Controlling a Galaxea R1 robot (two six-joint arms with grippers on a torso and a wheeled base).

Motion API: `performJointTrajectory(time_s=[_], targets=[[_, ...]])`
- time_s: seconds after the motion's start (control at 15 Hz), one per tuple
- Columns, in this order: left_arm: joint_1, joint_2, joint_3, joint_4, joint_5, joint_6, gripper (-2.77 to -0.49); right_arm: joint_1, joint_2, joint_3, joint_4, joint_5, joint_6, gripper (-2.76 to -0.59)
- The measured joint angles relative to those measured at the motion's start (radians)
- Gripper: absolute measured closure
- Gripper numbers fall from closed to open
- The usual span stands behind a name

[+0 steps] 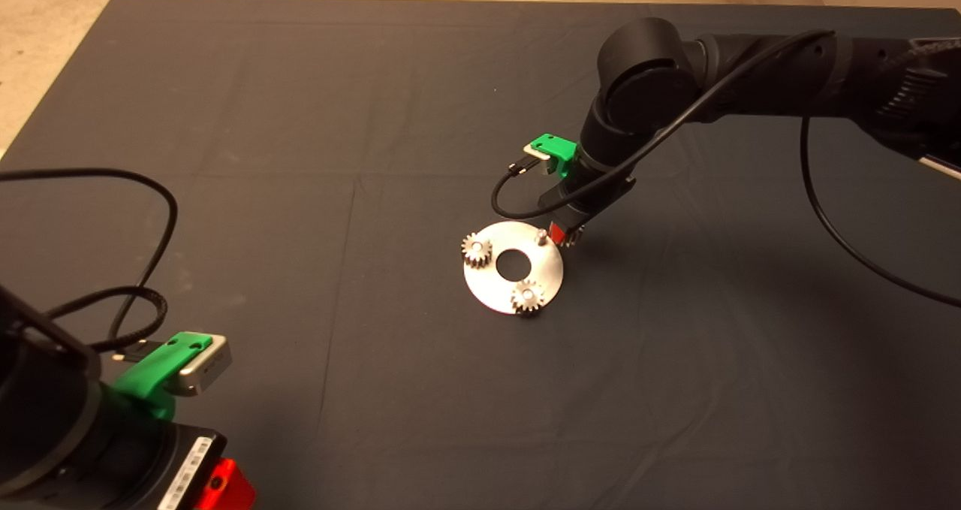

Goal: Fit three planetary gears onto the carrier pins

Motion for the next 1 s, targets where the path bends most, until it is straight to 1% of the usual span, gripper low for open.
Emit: performJointTrajectory(time_s=[0.07,0.33,0.53,0.6,0.73,0.8,0.93,1.0], targets=[[0.000,0.000,0.000,0.000,0.000,0.000,-2.46,0.000,0.005,-0.006,0.000,-0.001,0.000,-1.04],[0.000,0.000,0.000,0.000,0.000,0.000,-2.46,0.000,0.029,-0.033,0.002,0.000,0.000,-1.04],[0.000,0.000,0.000,0.000,0.000,0.000,-2.46,0.000,0.035,-0.072,0.003,0.000,-0.001,-1.04],[0.000,0.000,0.000,0.000,0.000,0.000,-2.46,0.000,0.039,-0.084,0.003,-0.004,-0.001,-1.04],[0.000,0.000,0.000,0.000,0.000,0.000,-2.46,-0.001,0.059,-0.094,0.003,-0.006,-0.001,-1.03],[0.000,-0.001,0.000,0.000,0.000,0.000,-2.46,-0.001,0.070,-0.094,0.003,-0.005,-0.002,-1.04],[0.000,0.000,0.000,0.000,0.000,0.000,-2.46,-0.001,0.082,-0.094,0.003,0.002,-0.004,-1.04],[0.000,0.000,0.000,0.000,0.000,0.000,-2.46,-0.001,0.084,-0.094,0.003,0.002,-0.004,-1.04]])
